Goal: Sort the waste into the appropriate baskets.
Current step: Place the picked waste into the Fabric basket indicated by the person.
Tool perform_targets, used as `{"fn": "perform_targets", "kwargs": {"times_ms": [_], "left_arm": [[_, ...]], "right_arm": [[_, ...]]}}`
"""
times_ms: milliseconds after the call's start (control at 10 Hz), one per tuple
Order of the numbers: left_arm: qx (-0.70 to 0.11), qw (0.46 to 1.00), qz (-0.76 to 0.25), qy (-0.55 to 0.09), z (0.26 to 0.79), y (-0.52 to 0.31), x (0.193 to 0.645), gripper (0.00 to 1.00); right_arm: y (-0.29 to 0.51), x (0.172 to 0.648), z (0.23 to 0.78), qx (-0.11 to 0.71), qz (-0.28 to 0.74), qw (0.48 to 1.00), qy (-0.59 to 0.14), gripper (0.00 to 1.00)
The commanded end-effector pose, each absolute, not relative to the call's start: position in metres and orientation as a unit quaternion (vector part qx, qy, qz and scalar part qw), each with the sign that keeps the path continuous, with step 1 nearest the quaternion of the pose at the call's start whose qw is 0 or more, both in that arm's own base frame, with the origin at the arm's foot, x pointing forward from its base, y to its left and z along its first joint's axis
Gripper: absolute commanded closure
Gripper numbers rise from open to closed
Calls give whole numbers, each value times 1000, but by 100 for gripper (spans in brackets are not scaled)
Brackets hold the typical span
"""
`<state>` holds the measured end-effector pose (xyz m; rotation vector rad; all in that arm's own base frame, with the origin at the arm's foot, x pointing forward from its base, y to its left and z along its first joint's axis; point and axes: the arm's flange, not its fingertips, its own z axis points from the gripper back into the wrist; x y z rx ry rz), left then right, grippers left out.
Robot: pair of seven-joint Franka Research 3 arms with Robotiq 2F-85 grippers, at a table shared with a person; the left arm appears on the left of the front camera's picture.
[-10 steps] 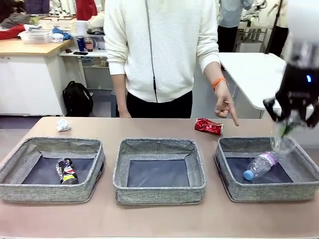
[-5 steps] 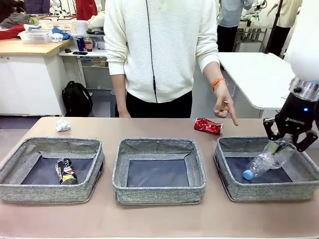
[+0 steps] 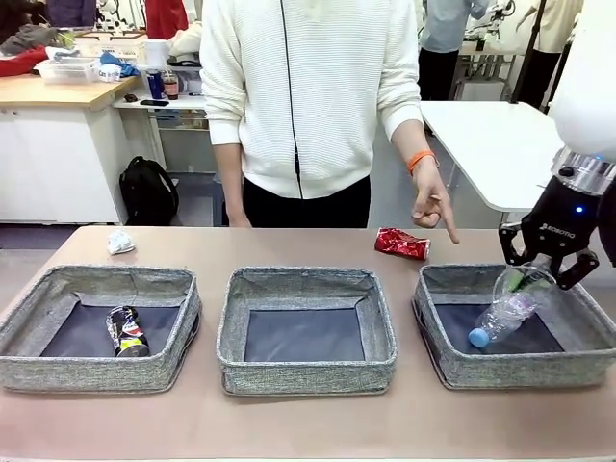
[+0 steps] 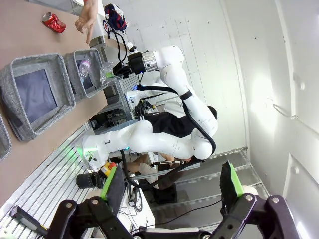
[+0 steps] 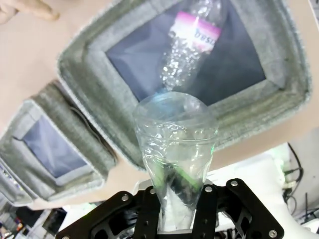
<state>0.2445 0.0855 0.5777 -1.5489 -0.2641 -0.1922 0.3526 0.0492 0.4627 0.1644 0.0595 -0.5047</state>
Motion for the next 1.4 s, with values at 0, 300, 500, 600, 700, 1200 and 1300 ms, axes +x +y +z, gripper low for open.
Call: {"fn": "perform_targets", "kwargs": {"times_ms": [0, 300, 500, 600, 700, 1200, 1300], "left_arm": [[-703, 693, -94, -126, 580, 84, 244, 0], [-703, 693, -94, -126, 580, 84, 244, 0], [-703, 693, -94, -126, 580, 84, 244, 0], [-703, 693, -94, -126, 580, 84, 244, 0], [-703, 693, -94, -126, 580, 84, 244, 0], [-703, 693, -94, -126, 580, 84, 244, 0], [-703, 693, -94, -126, 580, 84, 244, 0]], "right_arm": [[52, 350, 460, 98, -235, 967, 9, 39], [55, 351, 465, 96, -243, 965, -1, 0], [54, 350, 466, 99, -255, 962, -6, 5], [54, 350, 467, 100, -254, 962, -6, 0], [55, 350, 467, 100, -253, 962, -5, 0], [106, 334, 560, 400, -165, 902, 1, 0], [101, 327, 594, 531, -141, 835, 29, 0]]}}
